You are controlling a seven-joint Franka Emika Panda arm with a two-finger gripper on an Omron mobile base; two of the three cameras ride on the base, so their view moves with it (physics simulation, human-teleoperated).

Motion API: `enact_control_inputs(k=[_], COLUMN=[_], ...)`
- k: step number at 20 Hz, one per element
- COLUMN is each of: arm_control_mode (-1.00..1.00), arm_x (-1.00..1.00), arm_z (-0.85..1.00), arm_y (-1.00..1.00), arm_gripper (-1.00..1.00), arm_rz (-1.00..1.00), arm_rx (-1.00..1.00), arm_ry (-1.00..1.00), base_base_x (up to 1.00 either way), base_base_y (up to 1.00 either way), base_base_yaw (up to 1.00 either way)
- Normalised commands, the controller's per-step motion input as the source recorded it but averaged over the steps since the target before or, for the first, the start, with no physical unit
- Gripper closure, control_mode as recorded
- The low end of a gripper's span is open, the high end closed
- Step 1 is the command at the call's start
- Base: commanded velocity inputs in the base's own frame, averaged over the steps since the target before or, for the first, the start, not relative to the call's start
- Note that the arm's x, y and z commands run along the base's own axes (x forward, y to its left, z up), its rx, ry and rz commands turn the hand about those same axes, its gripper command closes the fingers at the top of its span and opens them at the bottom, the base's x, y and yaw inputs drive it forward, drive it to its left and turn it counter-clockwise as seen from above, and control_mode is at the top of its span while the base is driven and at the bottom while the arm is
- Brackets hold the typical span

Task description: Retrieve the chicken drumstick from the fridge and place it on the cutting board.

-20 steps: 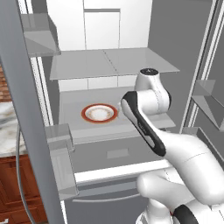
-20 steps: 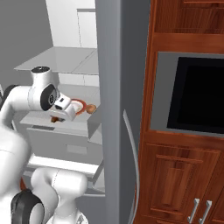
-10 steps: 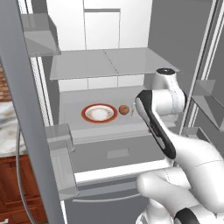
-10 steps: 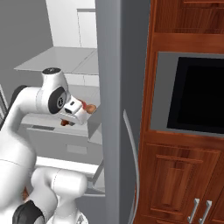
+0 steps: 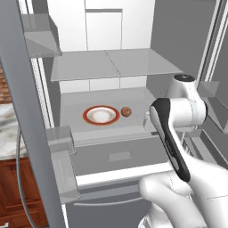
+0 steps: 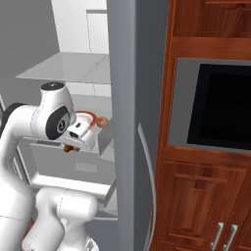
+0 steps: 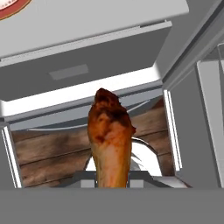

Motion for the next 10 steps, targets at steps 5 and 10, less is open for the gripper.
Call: enact_control_inputs(k=[5,10], arm_control_mode=[-1.00,-1.00], arm_x=[-0.19,0.00], arm_z=[0.04,0.00], arm_y=[0.00,0.00], arm_gripper=[1.00,1.00], arm_rz=[0.01,0.00], arm_rx=[0.00,0.00], arm_ry=[-0.01,0.00], base_base_x=[0.00,0.00], base_base_y=[0.00,0.00], base_base_yaw=[0.00,0.00])
